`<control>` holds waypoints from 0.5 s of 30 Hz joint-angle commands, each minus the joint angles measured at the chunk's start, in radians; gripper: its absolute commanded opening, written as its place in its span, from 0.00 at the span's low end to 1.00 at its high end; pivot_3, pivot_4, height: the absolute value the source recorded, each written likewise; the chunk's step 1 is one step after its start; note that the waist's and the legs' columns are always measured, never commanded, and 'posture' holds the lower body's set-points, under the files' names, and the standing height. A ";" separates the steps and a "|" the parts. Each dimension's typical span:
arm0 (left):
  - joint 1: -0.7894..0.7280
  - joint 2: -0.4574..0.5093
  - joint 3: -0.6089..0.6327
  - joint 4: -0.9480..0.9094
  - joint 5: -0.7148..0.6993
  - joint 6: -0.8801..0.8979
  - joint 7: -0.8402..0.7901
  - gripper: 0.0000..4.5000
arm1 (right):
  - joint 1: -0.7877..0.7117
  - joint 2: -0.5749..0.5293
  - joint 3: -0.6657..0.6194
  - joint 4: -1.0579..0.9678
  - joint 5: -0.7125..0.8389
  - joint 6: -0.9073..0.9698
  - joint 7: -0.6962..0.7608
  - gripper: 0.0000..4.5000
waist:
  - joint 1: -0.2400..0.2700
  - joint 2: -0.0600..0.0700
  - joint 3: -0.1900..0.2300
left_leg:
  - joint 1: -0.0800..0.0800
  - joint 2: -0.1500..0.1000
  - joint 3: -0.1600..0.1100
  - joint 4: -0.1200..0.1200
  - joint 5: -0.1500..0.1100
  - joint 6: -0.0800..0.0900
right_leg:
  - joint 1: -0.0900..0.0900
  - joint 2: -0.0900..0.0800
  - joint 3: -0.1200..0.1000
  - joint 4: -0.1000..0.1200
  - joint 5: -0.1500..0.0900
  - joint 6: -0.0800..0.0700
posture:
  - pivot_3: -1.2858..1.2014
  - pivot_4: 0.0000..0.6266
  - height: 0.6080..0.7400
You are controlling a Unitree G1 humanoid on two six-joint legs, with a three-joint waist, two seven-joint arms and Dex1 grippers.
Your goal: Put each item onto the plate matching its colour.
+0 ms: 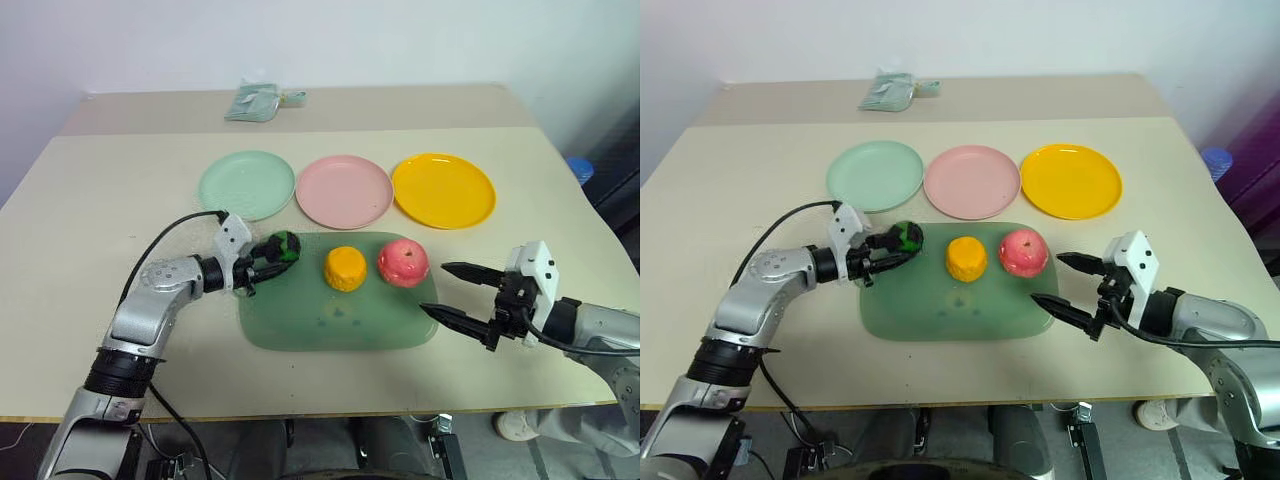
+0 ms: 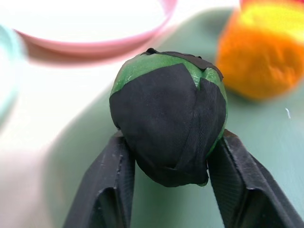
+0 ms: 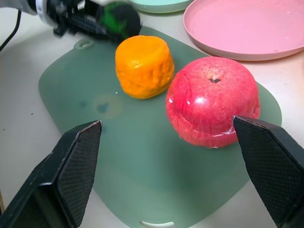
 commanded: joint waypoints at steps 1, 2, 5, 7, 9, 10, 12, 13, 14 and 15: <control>-0.139 -0.029 0.082 0.111 0.059 -0.016 0.187 0.47 | -0.018 -0.002 0.001 -0.005 -0.005 -0.027 0.006 1.00 | 0.000 0.000 0.000 | 0.000 0.000 0.000 0.000 0.000 0.000 | 0.000 0.000 0.000 0.000 0.000 0.000 | 0.52 0.24 1.00; -0.200 -0.045 0.105 0.184 0.076 -0.008 0.260 0.47 | -0.025 -0.001 0.007 -0.003 -0.007 -0.028 0.004 1.00 | -0.001 -0.001 0.000 | 0.000 -0.001 0.000 0.000 0.000 0.000 | 0.001 0.000 0.000 0.000 0.000 0.000 | 0.52 0.24 1.00; -0.339 -0.072 0.141 0.377 0.117 -0.025 0.396 0.47 | -0.041 0.000 0.021 0.003 -0.013 -0.035 0.003 1.00 | -0.002 -0.002 0.001 | 0.000 -0.001 0.000 0.000 0.000 0.000 | 0.000 0.000 -0.001 0.000 0.000 0.000 | 0.52 0.24 1.00; -0.404 -0.081 0.143 0.495 0.137 -0.052 0.425 0.47 | -0.049 0.001 0.029 0.006 -0.017 -0.042 -0.001 1.00 | -0.005 -0.002 0.001 | 0.000 -0.002 0.000 0.000 0.000 0.000 | 0.000 0.000 -0.001 0.000 0.000 0.001 | 0.52 0.24 1.00; -0.450 -0.092 0.140 0.588 0.146 -0.080 0.424 0.53 | -0.057 0.005 0.033 0.007 -0.026 -0.052 -0.010 1.00 | -0.005 -0.002 0.001 | 0.000 -0.002 0.000 0.000 0.000 0.000 | -0.001 0.000 0.000 0.000 0.000 0.001 | 0.52 0.24 1.00; -0.465 -0.095 0.137 0.621 0.149 -0.094 0.417 0.60 | -0.060 0.007 0.034 0.006 -0.033 -0.058 -0.015 1.00 | -0.004 -0.002 0.001 | 0.000 -0.002 0.000 -0.001 0.000 0.000 | -0.001 -0.001 0.000 0.000 0.000 0.001 | 0.52 0.24 1.00; -0.484 -0.097 0.134 0.659 0.150 -0.120 0.397 0.79 | -0.076 0.013 0.030 0.007 -0.041 -0.064 -0.036 1.00 | -0.005 -0.002 0.001 | -0.001 -0.002 0.000 0.000 0.000 0.000 | -0.002 -0.001 0.000 0.000 0.000 0.001 | 0.52 0.24 1.00; -0.488 -0.096 0.136 0.668 0.148 -0.129 0.389 0.94 | -0.087 0.016 0.025 0.007 -0.037 -0.060 -0.047 1.00 | -0.005 -0.003 0.001 | -0.001 -0.002 0.000 0.000 0.000 0.000 | -0.002 -0.001 0.000 0.000 0.000 0.001 | 0.52 0.24 1.00; -0.488 -0.092 0.138 0.669 0.149 -0.139 0.385 0.99 | -0.098 0.018 0.019 0.004 -0.029 -0.053 -0.057 1.00 | -0.005 -0.003 0.001 | -0.001 -0.002 0.000 0.000 0.000 0.000 | -0.002 -0.001 0.000 0.001 0.000 0.001 | 0.52 0.24 1.00; -0.482 -0.084 0.142 0.661 0.147 -0.148 0.376 0.99 | -0.110 0.019 0.012 -0.002 -0.004 -0.031 -0.065 1.00 | -0.004 -0.003 0.002 | -0.001 -0.002 0.000 0.000 0.000 0.000 | -0.002 -0.001 0.000 0.001 0.000 0.001 | 0.52 0.24 1.00</control>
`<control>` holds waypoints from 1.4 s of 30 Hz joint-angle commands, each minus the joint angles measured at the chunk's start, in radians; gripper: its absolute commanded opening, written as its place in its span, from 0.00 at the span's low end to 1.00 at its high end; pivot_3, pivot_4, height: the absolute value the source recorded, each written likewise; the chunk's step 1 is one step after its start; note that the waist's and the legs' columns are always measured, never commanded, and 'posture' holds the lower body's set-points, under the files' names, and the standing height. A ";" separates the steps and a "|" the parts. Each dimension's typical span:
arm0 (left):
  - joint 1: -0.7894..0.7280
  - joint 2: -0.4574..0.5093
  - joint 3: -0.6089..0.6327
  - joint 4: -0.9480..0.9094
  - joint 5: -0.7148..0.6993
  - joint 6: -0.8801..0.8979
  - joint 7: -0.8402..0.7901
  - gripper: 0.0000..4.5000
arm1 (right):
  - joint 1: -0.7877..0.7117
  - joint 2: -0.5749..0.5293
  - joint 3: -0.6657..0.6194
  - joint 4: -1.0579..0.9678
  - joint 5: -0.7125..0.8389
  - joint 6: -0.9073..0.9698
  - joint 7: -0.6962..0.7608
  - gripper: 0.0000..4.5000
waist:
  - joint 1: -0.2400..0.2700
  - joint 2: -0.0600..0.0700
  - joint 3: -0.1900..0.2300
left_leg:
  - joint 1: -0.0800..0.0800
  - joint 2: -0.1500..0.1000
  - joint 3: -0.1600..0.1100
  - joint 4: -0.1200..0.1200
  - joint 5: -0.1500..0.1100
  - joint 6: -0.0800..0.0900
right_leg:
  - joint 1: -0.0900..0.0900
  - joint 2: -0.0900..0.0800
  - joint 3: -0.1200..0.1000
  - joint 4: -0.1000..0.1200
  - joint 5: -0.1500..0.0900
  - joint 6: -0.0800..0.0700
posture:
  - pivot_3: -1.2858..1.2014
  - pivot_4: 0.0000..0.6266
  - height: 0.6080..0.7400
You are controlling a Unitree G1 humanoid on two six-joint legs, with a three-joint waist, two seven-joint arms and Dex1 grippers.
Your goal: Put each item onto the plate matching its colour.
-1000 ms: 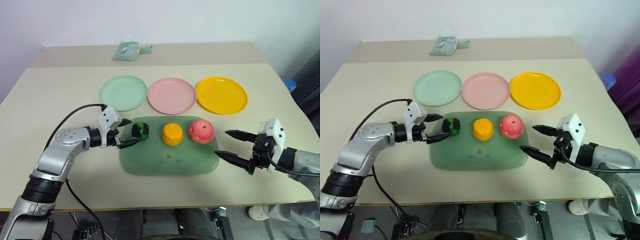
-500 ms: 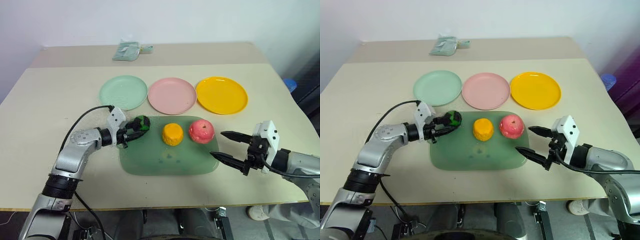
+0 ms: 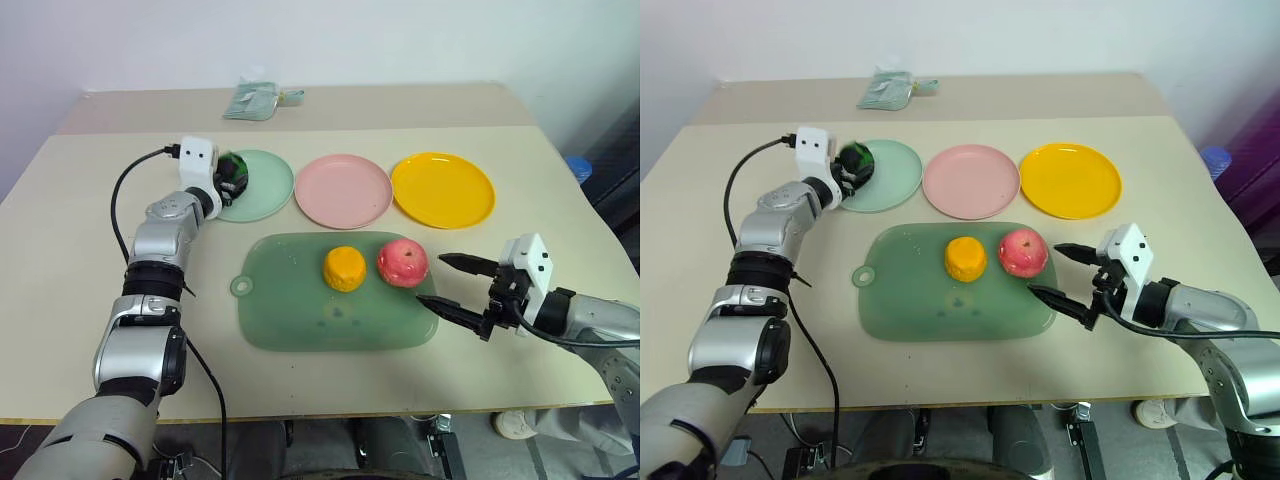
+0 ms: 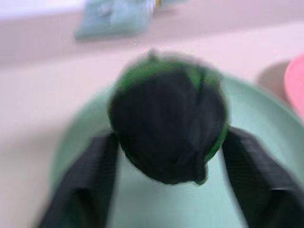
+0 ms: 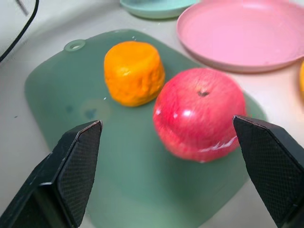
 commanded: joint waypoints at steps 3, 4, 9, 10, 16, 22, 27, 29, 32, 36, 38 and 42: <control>0.020 0.060 0.033 -0.088 -0.001 -0.060 -0.043 0.99 | -0.052 0.004 -0.035 -0.065 0.119 0.079 -0.034 1.00 | 0.000 0.000 0.000 | 0.000 0.000 0.000 0.000 0.000 0.000 | 0.000 0.000 0.000 0.000 0.000 0.000 | 0.52 0.24 1.00; 0.052 0.077 0.036 -0.126 0.001 -0.070 -0.054 0.99 | -0.061 0.006 -0.022 -0.083 0.126 0.088 -0.045 1.00 | -0.002 0.000 0.000 | 0.000 0.000 -0.001 0.000 0.000 0.000 | 0.000 0.000 0.000 0.000 0.000 0.000 | 0.52 0.24 1.00; 0.288 0.154 0.065 -0.441 -0.080 -0.092 -0.217 0.99 | -0.152 0.074 0.123 -0.132 0.077 0.110 -0.152 1.00 | -0.011 0.000 0.000 | 0.000 0.005 0.000 -0.001 0.000 0.000 | -0.002 0.000 0.003 0.001 0.000 0.000 | 0.52 0.24 1.00; 0.364 0.177 0.061 -0.538 -0.104 -0.094 -0.275 0.99 | -0.182 0.101 0.177 -0.112 0.035 0.106 -0.181 1.00 | -0.007 0.000 0.000 | 0.000 0.005 0.000 -0.001 0.000 -0.001 | -0.002 0.000 0.003 0.001 0.000 0.000 | 0.52 0.24 1.00; 0.648 0.264 0.021 -0.895 -0.204 -0.031 -0.474 0.99 | -0.278 0.172 0.369 -0.005 -0.132 0.074 -0.232 1.00 | 0.010 -0.001 0.000 | 0.000 0.003 -0.001 0.000 0.001 -0.002 | -0.001 -0.003 0.001 0.001 0.000 0.000 | 0.52 0.24 1.00; 0.823 0.306 -0.004 -1.089 -0.257 0.018 -0.549 0.99 | -0.354 0.224 0.447 0.091 -0.232 0.105 -0.277 1.00 | -0.002 0.000 0.000 | 0.000 0.005 -0.001 -0.001 0.001 -0.001 | -0.001 -0.001 0.001 0.001 0.000 -0.001 | 0.52 0.24 1.00; 0.870 0.302 -0.008 -1.139 -0.262 0.043 -0.533 0.99 | -0.374 0.252 0.468 0.094 -0.237 0.155 -0.275 1.00 | -0.001 0.000 0.000 | 0.001 0.005 -0.001 -0.001 0.001 -0.001 | 0.000 -0.001 0.001 0.001 0.000 -0.001 | 0.52 0.24 1.00; 0.883 0.299 -0.005 -1.131 -0.262 0.037 -0.533 0.99 | -0.383 0.256 0.477 0.082 -0.238 0.186 -0.278 1.00 | -0.001 0.000 0.000 | 0.001 0.005 -0.001 -0.001 0.001 -0.001 | 0.000 -0.001 0.001 0.001 0.000 -0.001 | 0.52 0.24 1.00; 0.894 0.297 -0.001 -1.096 -0.255 0.008 -0.545 0.99 | -0.391 0.266 0.469 0.074 -0.224 0.207 -0.272 1.00 | -0.002 0.000 0.000 | 0.001 0.005 -0.001 -0.001 0.000 -0.001 | 0.000 -0.001 0.001 0.001 0.000 -0.001 | 0.52 0.24 1.00; 0.905 0.293 0.001 -1.031 -0.243 -0.052 -0.568 0.99 | -0.404 0.271 0.438 0.056 -0.192 0.245 -0.262 1.00 | -0.001 0.000 0.000 | 0.001 0.005 -0.001 -0.001 0.000 -0.001 | 0.000 -0.001 0.001 0.001 0.000 -0.001 | 0.52 0.24 1.00; 0.911 0.288 -0.001 -0.996 -0.238 -0.089 -0.580 0.99 | -0.409 0.267 0.433 0.043 -0.182 0.266 -0.259 1.00 | -0.001 0.000 0.000 | 0.001 0.005 -0.001 -0.001 0.000 -0.001 | 0.000 -0.001 0.001 0.001 0.000 -0.001 | 0.52 0.24 1.00; 0.923 0.279 -0.007 -0.958 -0.229 -0.140 -0.594 0.99 | -0.420 0.266 0.423 0.023 -0.161 0.299 -0.260 1.00 | -0.002 0.000 0.000 | 0.001 0.005 -0.001 -0.001 0.000 -0.001 | -0.001 -0.001 0.001 0.001 0.000 -0.001 | 0.52 0.24 1.00</control>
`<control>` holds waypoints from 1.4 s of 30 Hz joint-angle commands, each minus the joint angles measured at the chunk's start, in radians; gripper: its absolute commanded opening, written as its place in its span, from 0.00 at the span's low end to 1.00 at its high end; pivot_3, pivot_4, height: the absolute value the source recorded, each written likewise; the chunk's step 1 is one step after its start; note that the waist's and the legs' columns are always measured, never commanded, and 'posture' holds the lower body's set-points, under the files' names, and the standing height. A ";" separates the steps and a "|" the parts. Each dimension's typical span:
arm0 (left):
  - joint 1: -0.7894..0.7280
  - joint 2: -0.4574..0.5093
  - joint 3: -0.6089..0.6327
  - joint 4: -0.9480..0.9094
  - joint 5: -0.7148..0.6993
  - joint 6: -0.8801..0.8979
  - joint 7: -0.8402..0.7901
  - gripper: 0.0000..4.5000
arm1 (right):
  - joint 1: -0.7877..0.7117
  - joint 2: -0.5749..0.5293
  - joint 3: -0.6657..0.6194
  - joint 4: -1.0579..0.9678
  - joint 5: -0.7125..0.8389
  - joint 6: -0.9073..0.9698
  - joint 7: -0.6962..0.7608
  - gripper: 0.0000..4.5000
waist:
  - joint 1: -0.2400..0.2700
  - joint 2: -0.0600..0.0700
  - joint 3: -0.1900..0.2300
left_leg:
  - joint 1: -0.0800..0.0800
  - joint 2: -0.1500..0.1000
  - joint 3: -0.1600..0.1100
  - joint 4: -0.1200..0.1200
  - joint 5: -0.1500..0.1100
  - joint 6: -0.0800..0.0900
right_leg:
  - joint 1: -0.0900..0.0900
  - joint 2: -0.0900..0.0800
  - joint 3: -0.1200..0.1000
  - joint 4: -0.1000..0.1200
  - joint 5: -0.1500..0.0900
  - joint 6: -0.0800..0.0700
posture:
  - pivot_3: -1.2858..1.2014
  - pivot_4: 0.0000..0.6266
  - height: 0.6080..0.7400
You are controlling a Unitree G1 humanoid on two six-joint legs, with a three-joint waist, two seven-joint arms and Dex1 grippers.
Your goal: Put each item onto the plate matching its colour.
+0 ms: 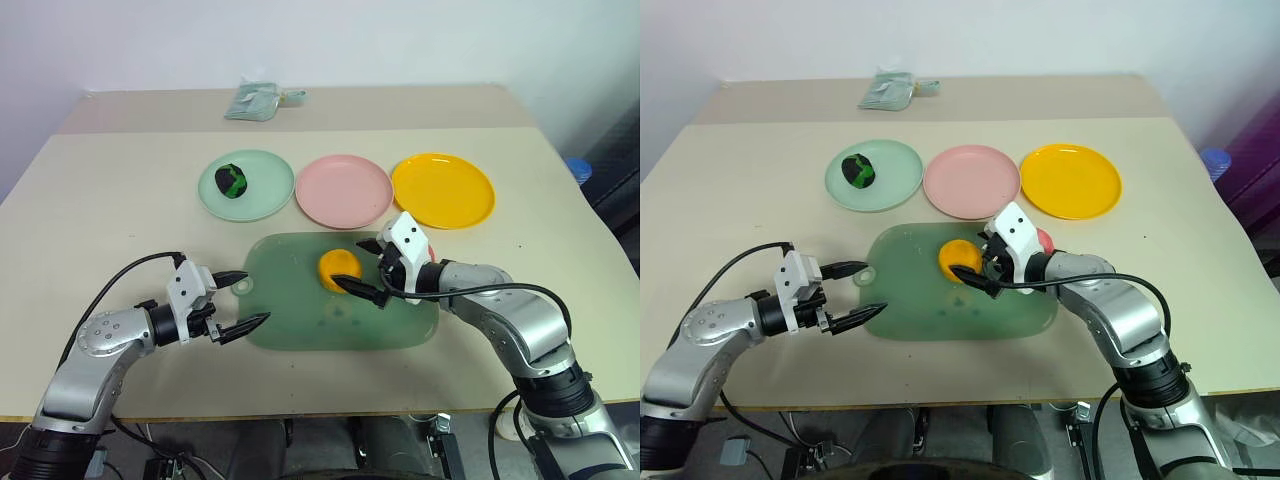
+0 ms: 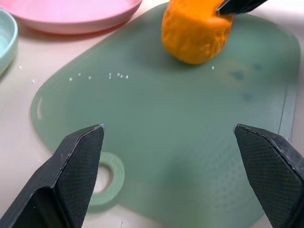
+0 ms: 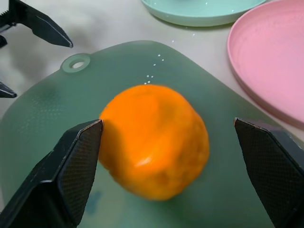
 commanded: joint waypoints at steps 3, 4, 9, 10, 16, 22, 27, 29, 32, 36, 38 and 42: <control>0.013 -0.010 0.012 0.011 0.009 -0.064 -0.015 0.99 | -0.024 0.000 -0.029 -0.049 0.029 0.043 0.003 1.00 | 0.000 0.000 0.000 | 0.000 0.000 0.000 0.000 0.000 0.000 | 0.000 0.000 0.000 0.000 0.000 0.000 | 0.52 0.24 1.00; 0.014 -0.011 0.011 0.010 0.009 -0.066 -0.016 0.99 | -0.025 -0.001 -0.026 -0.052 0.032 0.049 0.006 1.00 | -0.001 0.000 0.000 | 0.000 0.000 0.000 0.000 0.000 0.000 | 0.000 0.000 0.000 0.000 0.000 0.000 | 0.52 0.24 1.00; 0.013 -0.013 0.003 -0.007 0.008 -0.061 -0.008 0.99 | -0.025 0.014 0.006 -0.065 0.039 0.077 0.002 1.00 | -0.002 0.000 0.000 | 0.000 0.000 0.000 0.000 0.000 0.000 | 0.000 0.000 0.000 0.000 0.000 0.000 | 0.52 0.24 1.00; 0.011 -0.013 0.001 -0.014 0.007 -0.055 -0.005 0.99 | -0.030 0.022 0.016 -0.057 0.031 0.076 -0.004 1.00 | -0.002 0.000 0.000 | 0.000 0.000 0.000 0.000 0.000 0.000 | 0.000 0.000 0.000 0.000 0.000 0.000 | 0.52 0.24 1.00; 0.006 -0.013 -0.008 -0.074 -0.004 -0.010 0.023 0.99 | -0.070 0.071 0.071 0.021 -0.052 0.045 -0.061 1.00 | -0.004 0.000 0.000 | 0.000 0.000 0.000 0.000 0.000 0.000 | -0.001 0.000 0.000 0.000 0.000 0.000 | 0.52 0.24 1.00; -0.005 -0.007 0.004 -0.119 -0.019 0.040 0.041 1.00 | -0.078 0.083 0.070 0.018 -0.076 0.040 -0.063 0.70 | -0.002 0.000 0.000 | -0.001 0.000 0.000 0.000 0.000 0.000 | -0.001 0.000 0.000 0.000 0.000 0.000 | 0.52 0.24 1.00; -0.025 -0.004 0.013 -0.155 -0.037 0.089 0.062 1.00 | -0.115 0.066 0.002 -0.031 -0.052 0.036 -0.047 0.58 | -0.004 0.001 0.000 | -0.001 0.000 0.000 0.000 0.000 0.000 | -0.001 0.000 0.000 0.000 0.000 0.000 | 0.52 0.24 1.00; -0.030 -0.008 0.016 -0.173 -0.054 0.108 0.066 1.00 | -0.163 0.056 -0.063 -0.008 -0.048 0.040 -0.059 0.58 | -0.004 0.001 0.001 | -0.001 0.000 0.000 0.000 0.000 0.000 | -0.001 0.000 0.000 0.000 0.000 0.000 | 0.52 0.24 1.00; -0.028 -0.015 0.019 -0.206 -0.082 0.130 0.072 1.00 | -0.247 0.029 -0.137 0.115 -0.104 0.024 -0.118 0.58 | -0.004 0.001 0.001 | -0.001 0.000 0.000 0.000 0.000 0.000 | -0.001 0.000 0.000 0.000 0.000 0.000 | 0.52 0.24 1.00; -0.033 -0.024 0.000 -0.243 -0.101 0.159 0.089 1.00 | -0.367 0.004 -0.181 0.469 -0.211 -0.097 -0.188 0.58 | -0.003 0.001 0.001 | -0.001 -0.001 0.001 0.000 0.000 0.000 | -0.001 0.000 0.000 0.000 0.000 0.000 | 0.52 0.24 1.00; -0.038 -0.029 -0.010 -0.247 -0.099 0.166 0.098 1.00 | -0.407 0.009 -0.179 0.621 -0.243 -0.186 -0.187 0.58 | -0.001 0.001 0.001 | -0.001 -0.001 0.002 -0.001 0.000 0.000 | -0.001 -0.001 0.000 0.000 0.000 0.000 | 0.52 0.24 1.00; -0.042 -0.036 -0.015 -0.250 -0.094 0.172 0.110 1.00 | -0.477 0.023 -0.199 0.858 -0.283 -0.312 -0.205 0.69 | -0.013 0.003 0.002 | -0.002 -0.002 0.003 -0.002 0.000 0.001 | -0.005 0.000 0.002 0.000 0.000 0.000 | 0.52 0.24 1.00</control>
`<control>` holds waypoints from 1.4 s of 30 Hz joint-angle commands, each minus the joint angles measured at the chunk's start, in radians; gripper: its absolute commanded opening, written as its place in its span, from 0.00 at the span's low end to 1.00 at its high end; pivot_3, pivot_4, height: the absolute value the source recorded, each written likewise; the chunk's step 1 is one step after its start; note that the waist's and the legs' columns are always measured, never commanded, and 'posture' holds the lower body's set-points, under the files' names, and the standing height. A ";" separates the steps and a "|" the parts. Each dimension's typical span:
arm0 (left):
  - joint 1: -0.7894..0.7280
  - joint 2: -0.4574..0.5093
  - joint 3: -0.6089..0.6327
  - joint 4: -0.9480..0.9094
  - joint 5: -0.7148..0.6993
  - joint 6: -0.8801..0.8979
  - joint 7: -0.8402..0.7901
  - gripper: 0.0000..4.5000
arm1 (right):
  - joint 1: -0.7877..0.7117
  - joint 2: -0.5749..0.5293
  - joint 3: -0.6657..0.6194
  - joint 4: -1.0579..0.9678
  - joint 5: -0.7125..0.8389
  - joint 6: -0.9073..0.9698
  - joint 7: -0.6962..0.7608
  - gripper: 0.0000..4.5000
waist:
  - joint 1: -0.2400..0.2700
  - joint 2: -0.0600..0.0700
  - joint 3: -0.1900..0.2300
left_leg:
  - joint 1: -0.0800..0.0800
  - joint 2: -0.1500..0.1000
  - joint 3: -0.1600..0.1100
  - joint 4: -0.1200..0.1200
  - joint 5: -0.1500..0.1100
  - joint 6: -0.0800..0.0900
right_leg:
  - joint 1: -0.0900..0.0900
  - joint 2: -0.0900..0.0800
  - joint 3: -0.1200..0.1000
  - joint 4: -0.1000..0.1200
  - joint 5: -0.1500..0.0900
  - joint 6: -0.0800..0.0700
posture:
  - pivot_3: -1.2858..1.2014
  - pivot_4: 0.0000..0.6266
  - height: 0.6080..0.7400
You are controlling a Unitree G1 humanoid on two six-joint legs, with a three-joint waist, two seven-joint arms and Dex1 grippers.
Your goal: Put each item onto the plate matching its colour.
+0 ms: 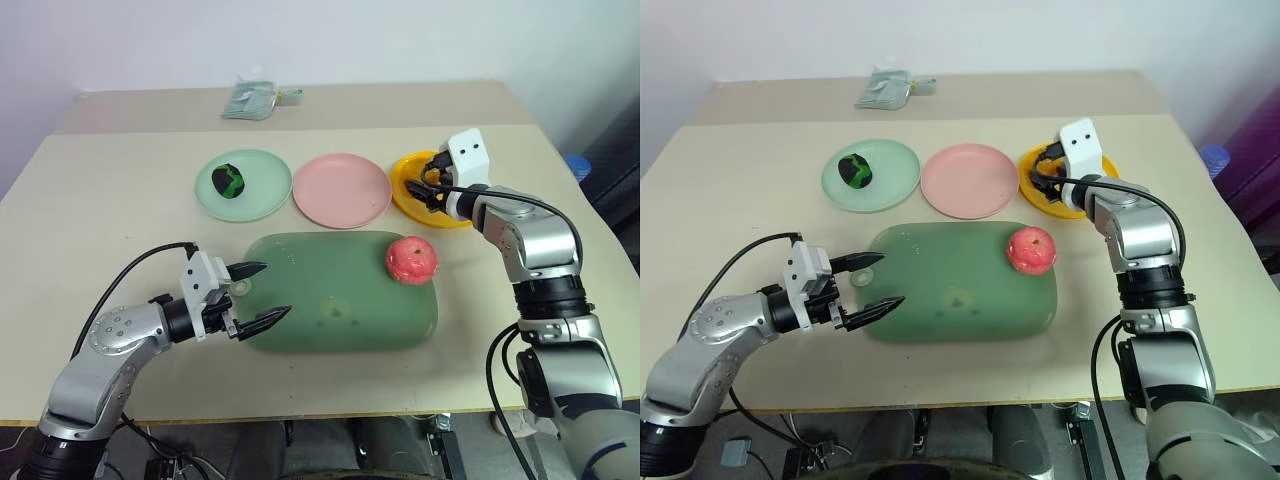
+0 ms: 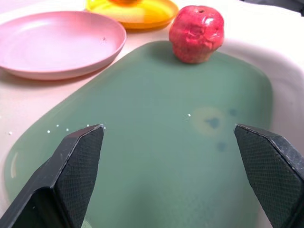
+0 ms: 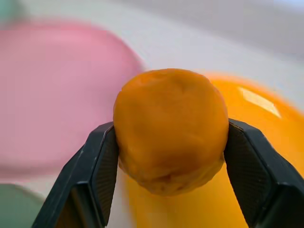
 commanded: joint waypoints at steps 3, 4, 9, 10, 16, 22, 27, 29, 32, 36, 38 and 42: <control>0.007 0.001 0.023 -0.050 -0.015 0.009 0.026 1.00 | -0.070 -0.010 -0.033 0.094 -0.030 -0.132 0.026 0.99 | -0.019 0.002 0.001 | -0.001 0.001 0.001 0.000 0.000 0.000 | -0.001 0.000 0.001 0.001 0.000 0.000 | 0.52 0.24 1.00; 0.022 0.003 0.030 -0.054 -0.015 0.007 0.028 1.00 | -0.047 -0.022 -0.035 0.039 -0.016 -0.144 0.060 0.99 | -0.022 0.002 0.001 | -0.001 0.001 0.001 0.000 0.000 0.000 | -0.001 0.000 0.001 0.001 0.000 0.000 | 0.52 0.24 1.00; 0.057 0.002 0.042 -0.045 -0.009 -0.011 0.025 1.00 | 0.127 -0.100 -0.095 -0.270 0.140 -0.136 0.296 0.99 | -0.016 0.003 0.002 | -0.001 0.003 0.000 -0.001 0.000 0.000 | -0.001 0.000 0.001 0.000 0.000 0.000 | 0.52 0.24 1.00; 0.057 0.001 0.041 -0.043 -0.009 -0.013 0.023 1.00 | 0.181 -0.125 -0.108 -0.345 0.184 -0.121 0.357 0.99 | -0.012 0.003 0.002 | 0.000 0.003 -0.001 -0.001 0.000 0.000 | 0.000 0.000 0.000 0.000 0.000 0.000 | 0.52 0.24 1.00; 0.027 0.003 0.021 -0.021 -0.005 -0.020 0.004 1.00 | 0.409 -0.252 -0.068 -0.514 0.188 -0.110 0.493 0.99 | 0.001 0.003 0.002 | 0.002 0.002 -0.001 0.001 0.000 0.001 | 0.005 -0.001 0.000 -0.001 0.000 0.000 | 0.52 0.24 1.00; 0.004 0.003 0.015 -0.014 -0.010 -0.013 -0.008 1.00 | 0.457 -0.254 -0.028 -0.481 0.131 -0.128 0.474 0.99 | 0.000 0.003 0.001 | 0.007 0.002 -0.001 0.001 0.000 0.001 | 0.008 0.001 0.000 0.000 0.000 0.000 | 0.52 0.24 1.00; 0.002 0.007 0.023 -0.004 -0.007 -0.015 -0.015 1.00 | 0.457 -0.234 -0.041 -0.486 0.156 -0.113 0.466 0.72 | 0.005 0.001 0.000 | 0.009 0.002 -0.001 0.001 0.000 0.001 | 0.011 0.001 0.000 -0.001 0.000 0.000 | 0.52 0.24 1.00; 0.003 0.008 0.027 -0.007 -0.008 -0.011 -0.013 1.00 | 0.449 -0.220 -0.060 -0.492 0.170 -0.123 0.461 0.72 | 0.005 0.001 0.000 | 0.010 0.002 -0.001 0.001 0.000 0.001 | 0.012 0.001 0.000 -0.001 0.000 0.000 | 0.52 0.24 1.00; 0.008 0.010 0.031 -0.019 -0.010 -0.004 -0.007 1.00 | 0.425 -0.191 -0.104 -0.492 0.208 -0.117 0.444 0.72 | 0.005 0.001 0.000 | 0.010 0.002 -0.001 0.001 -0.001 0.001 | 0.012 0.001 0.000 -0.001 0.000 0.000 | 0.52 0.24 1.00; 0.020 0.012 0.036 -0.044 -0.017 0.008 0.005 1.00 | 0.403 -0.187 -0.179 -0.532 0.336 -0.027 0.473 0.90 | 0.005 0.003 0.002 | 0.009 0.003 -0.001 0.001 -0.001 0.001 | 0.010 0.000 0.000 -0.001 0.000 0.000 | 0.52 0.24 1.00; 0.022 0.012 0.036 -0.050 -0.019 0.013 0.008 1.00 | 0.420 -0.208 -0.175 -0.565 0.348 -0.011 0.491 0.99 | 0.006 0.003 0.002 | 0.008 0.003 -0.001 0.001 -0.001 0.001 | 0.009 0.000 0.000 -0.001 0.000 0.000 | 0.52 0.24 1.00; 0.021 0.012 0.034 -0.053 -0.021 0.019 0.012 1.00 | 0.475 -0.235 -0.140 -0.604 0.318 -0.012 0.496 0.99 | 0.010 0.003 0.002 | 0.005 0.003 -0.002 0.001 -0.001 0.001 | 0.007 0.000 0.000 -0.001 0.000 0.000 | 0.52 0.24 1.00</control>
